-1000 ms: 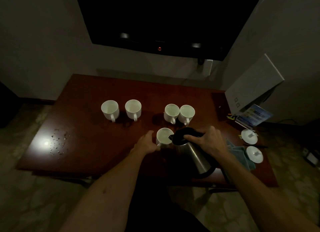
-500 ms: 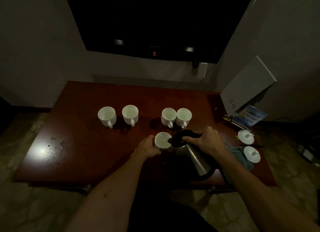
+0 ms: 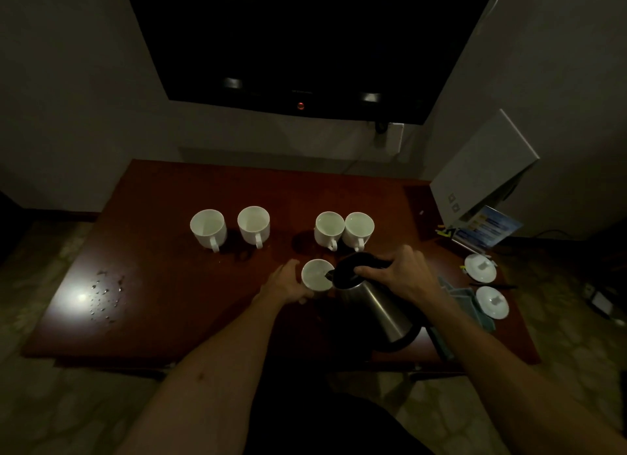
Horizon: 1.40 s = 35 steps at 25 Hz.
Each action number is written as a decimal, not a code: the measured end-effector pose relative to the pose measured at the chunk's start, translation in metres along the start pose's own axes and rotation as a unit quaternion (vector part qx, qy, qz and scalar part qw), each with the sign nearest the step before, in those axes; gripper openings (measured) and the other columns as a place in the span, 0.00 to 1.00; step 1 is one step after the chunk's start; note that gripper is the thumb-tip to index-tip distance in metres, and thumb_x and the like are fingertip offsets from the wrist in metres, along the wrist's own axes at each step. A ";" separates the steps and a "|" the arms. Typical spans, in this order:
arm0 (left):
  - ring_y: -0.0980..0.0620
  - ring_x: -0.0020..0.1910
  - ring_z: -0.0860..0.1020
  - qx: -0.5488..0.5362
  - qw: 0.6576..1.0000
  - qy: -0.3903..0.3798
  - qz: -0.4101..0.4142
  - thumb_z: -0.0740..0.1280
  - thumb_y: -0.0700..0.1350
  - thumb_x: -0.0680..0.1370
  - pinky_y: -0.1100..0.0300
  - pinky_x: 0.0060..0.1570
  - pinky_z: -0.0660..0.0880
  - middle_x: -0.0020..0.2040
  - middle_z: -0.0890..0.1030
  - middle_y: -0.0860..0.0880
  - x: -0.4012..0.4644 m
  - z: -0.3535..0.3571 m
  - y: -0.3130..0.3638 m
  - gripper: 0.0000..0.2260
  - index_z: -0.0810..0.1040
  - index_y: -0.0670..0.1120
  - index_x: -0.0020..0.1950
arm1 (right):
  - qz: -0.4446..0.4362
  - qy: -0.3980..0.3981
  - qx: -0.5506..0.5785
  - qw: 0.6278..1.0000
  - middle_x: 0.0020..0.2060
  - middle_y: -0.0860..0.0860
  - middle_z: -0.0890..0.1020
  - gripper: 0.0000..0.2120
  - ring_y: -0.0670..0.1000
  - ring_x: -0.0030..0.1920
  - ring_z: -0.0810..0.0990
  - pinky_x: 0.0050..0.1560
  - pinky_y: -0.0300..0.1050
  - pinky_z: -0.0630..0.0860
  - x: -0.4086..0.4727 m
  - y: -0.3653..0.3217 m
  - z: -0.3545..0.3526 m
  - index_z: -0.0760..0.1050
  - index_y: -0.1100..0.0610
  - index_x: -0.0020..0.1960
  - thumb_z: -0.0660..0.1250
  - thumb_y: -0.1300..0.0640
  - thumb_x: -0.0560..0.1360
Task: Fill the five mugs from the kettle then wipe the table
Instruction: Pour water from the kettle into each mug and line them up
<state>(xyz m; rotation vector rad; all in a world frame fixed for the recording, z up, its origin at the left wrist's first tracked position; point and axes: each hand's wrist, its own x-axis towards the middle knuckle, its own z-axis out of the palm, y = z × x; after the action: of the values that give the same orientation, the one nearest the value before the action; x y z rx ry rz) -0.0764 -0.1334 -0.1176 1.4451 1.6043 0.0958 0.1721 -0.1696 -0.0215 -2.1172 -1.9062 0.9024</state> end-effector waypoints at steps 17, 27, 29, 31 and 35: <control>0.42 0.70 0.69 0.013 1.000 0.002 0.022 0.80 0.52 0.63 0.41 0.65 0.71 0.72 0.70 0.45 -0.003 -0.003 0.004 0.43 0.63 0.49 0.74 | -0.003 0.007 -0.008 1.000 0.39 0.48 0.86 0.23 0.47 0.37 0.85 0.41 0.46 0.84 -0.005 -0.003 -0.003 0.84 0.51 0.59 0.72 0.36 0.72; 0.40 0.73 0.67 0.023 0.999 0.017 0.018 0.80 0.49 0.66 0.40 0.67 0.70 0.75 0.66 0.43 -0.001 -0.008 0.008 0.45 0.60 0.48 0.78 | 0.014 0.021 -0.022 0.999 0.36 0.47 0.85 0.20 0.47 0.35 0.84 0.37 0.45 0.81 -0.007 -0.009 -0.006 0.85 0.49 0.52 0.73 0.34 0.71; 0.40 0.73 0.67 0.025 0.999 0.018 0.019 0.79 0.48 0.66 0.40 0.67 0.70 0.75 0.66 0.43 -0.001 -0.008 0.008 0.45 0.60 0.48 0.78 | 0.019 0.019 -0.019 0.999 0.37 0.48 0.85 0.21 0.48 0.36 0.85 0.40 0.47 0.84 -0.007 -0.007 -0.006 0.84 0.49 0.54 0.73 0.34 0.71; 0.40 0.73 0.66 0.028 0.999 0.015 0.019 0.79 0.49 0.67 0.40 0.68 0.70 0.76 0.66 0.43 0.000 -0.007 0.006 0.45 0.59 0.48 0.78 | 0.020 0.015 -0.013 1.000 0.38 0.48 0.86 0.22 0.48 0.37 0.85 0.43 0.49 0.85 -0.007 -0.006 -0.006 0.84 0.50 0.55 0.73 0.34 0.71; 0.41 0.73 0.67 0.027 0.999 0.012 0.015 0.79 0.49 0.66 0.40 0.67 0.70 0.75 0.67 0.44 0.001 -0.005 0.002 0.44 0.61 0.49 0.77 | 0.018 0.022 -0.019 0.999 0.37 0.47 0.85 0.21 0.47 0.37 0.85 0.44 0.50 0.85 -0.010 -0.005 -0.008 0.85 0.48 0.54 0.73 0.34 0.71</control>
<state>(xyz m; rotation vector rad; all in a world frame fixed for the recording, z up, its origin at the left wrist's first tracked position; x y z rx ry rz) -0.0784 -0.1296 -0.1140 1.5136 1.6167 0.0885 0.1721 -0.1758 -0.0092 -2.1810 -1.8842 0.8271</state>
